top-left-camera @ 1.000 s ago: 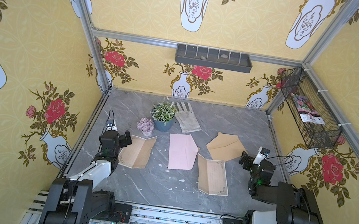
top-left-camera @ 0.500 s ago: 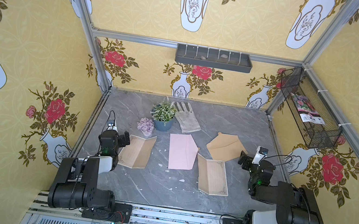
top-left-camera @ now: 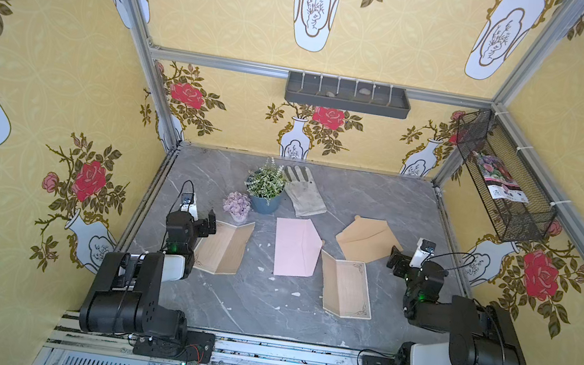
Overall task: Take the letter paper out of the envelope
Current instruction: Reset both arms
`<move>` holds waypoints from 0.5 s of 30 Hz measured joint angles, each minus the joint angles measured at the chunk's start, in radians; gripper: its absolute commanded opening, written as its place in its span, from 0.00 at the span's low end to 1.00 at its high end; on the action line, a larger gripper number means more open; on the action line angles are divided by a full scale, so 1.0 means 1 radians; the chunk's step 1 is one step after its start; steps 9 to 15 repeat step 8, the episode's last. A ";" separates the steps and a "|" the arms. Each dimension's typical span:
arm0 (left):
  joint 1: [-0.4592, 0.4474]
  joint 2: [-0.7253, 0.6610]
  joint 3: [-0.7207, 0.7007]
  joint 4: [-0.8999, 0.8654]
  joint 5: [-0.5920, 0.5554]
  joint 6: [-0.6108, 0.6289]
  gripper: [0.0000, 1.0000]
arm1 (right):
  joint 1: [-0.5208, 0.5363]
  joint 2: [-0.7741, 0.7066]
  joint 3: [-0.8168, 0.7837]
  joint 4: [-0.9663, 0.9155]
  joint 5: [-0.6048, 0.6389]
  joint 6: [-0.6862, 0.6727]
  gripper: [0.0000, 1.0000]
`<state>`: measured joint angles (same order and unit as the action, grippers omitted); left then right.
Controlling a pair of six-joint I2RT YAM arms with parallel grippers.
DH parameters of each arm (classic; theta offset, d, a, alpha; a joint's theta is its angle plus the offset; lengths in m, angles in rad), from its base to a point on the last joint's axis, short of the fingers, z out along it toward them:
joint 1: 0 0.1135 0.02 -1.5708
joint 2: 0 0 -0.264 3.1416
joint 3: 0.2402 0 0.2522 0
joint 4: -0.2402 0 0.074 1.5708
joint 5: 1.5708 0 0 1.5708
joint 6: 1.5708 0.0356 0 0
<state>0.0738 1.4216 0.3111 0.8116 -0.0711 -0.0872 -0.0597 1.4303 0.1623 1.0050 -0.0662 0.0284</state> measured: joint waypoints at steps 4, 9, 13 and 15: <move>0.007 0.002 0.006 -0.005 0.011 0.000 0.99 | 0.000 0.000 0.000 0.000 0.000 0.000 0.97; 0.007 0.002 0.006 -0.005 0.010 0.000 0.99 | 0.000 0.000 0.000 0.000 0.000 0.000 0.97; 0.007 0.002 0.006 -0.005 0.010 0.000 0.99 | 0.000 0.000 0.000 0.000 0.000 0.000 0.97; 0.007 0.002 0.006 -0.005 0.010 0.000 0.99 | 0.000 0.000 0.000 0.000 0.000 0.000 0.97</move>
